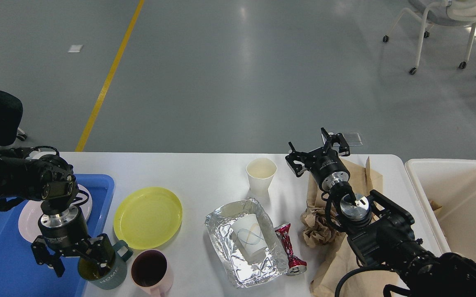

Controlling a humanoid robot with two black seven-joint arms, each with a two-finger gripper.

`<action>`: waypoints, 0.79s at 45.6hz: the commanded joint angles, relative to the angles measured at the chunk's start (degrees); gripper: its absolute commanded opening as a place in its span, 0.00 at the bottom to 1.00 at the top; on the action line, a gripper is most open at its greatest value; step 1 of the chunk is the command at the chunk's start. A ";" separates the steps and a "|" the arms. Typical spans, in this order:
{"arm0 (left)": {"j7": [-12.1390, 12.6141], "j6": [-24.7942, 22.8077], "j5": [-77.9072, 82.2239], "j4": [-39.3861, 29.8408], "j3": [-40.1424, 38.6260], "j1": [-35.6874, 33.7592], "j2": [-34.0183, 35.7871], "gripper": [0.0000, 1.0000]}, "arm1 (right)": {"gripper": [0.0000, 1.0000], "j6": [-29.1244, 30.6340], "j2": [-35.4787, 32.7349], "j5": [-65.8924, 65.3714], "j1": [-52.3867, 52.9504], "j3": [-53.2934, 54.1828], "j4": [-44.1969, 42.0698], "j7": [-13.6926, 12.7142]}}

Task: Tidy desktop
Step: 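Grasp the green glass mug with the left gripper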

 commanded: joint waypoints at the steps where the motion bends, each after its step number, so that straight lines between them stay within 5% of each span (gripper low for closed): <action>1: 0.00 0.00 0.00 0.00 0.05 -0.02 0.00 0.67 | 1.00 0.04 0.00 0.00 0.00 0.00 0.00 0.00; 9: 0.78 0.00 0.00 0.00 0.32 0.07 0.00 0.46 | 1.00 -0.05 0.00 0.00 0.00 0.00 0.00 0.00; 18: 5.97 0.00 -0.70 0.18 -0.12 -0.02 0.00 0.43 | 1.00 0.04 0.00 0.00 0.00 0.00 0.00 0.00; 26: 6.15 0.00 -0.97 1.32 -0.91 0.77 0.00 0.24 | 1.00 0.04 0.00 0.00 0.00 0.00 0.00 0.00; 36: 6.06 0.00 -1.14 1.32 -1.18 0.77 0.00 0.14 | 1.00 -0.05 0.00 0.00 0.00 0.00 0.00 0.00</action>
